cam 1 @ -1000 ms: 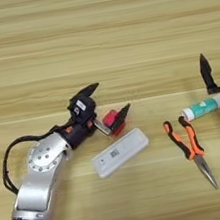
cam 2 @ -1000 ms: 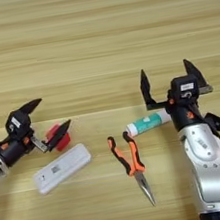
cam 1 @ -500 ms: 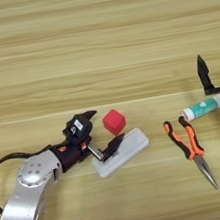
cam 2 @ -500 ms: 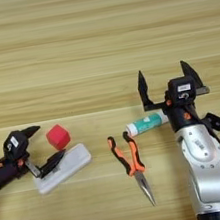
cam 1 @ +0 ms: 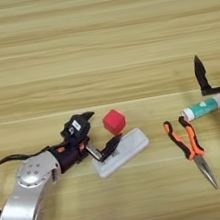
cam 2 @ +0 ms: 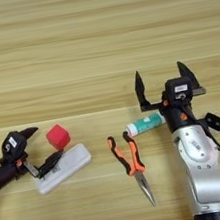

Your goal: Move the objects on the table

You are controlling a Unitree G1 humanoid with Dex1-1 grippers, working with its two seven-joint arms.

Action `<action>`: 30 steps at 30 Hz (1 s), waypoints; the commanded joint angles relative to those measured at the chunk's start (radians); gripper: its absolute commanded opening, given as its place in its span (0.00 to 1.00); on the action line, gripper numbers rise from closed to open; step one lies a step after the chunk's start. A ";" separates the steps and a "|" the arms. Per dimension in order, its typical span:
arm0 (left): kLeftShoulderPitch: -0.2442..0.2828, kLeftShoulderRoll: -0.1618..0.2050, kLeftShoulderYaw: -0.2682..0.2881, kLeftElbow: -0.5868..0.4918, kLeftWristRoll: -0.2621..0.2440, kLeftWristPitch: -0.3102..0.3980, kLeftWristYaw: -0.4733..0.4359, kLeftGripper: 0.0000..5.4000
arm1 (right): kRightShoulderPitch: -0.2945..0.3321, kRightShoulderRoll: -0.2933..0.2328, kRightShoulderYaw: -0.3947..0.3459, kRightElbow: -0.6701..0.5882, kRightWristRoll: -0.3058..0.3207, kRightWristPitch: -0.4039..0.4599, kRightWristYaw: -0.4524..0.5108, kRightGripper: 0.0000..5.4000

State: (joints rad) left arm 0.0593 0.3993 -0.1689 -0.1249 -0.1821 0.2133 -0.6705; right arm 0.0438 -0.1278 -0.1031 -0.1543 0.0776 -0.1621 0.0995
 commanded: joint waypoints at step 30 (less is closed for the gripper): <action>-0.076 -0.012 -0.047 0.065 0.032 0.000 -0.021 0.74 | 0.003 0.006 0.009 -0.018 -0.002 0.002 -0.002 1.00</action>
State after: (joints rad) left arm -0.0137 0.3820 -0.2114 -0.0607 -0.1618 0.2184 -0.6884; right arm 0.0445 -0.1235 -0.0949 -0.1604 0.0767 -0.1622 0.0967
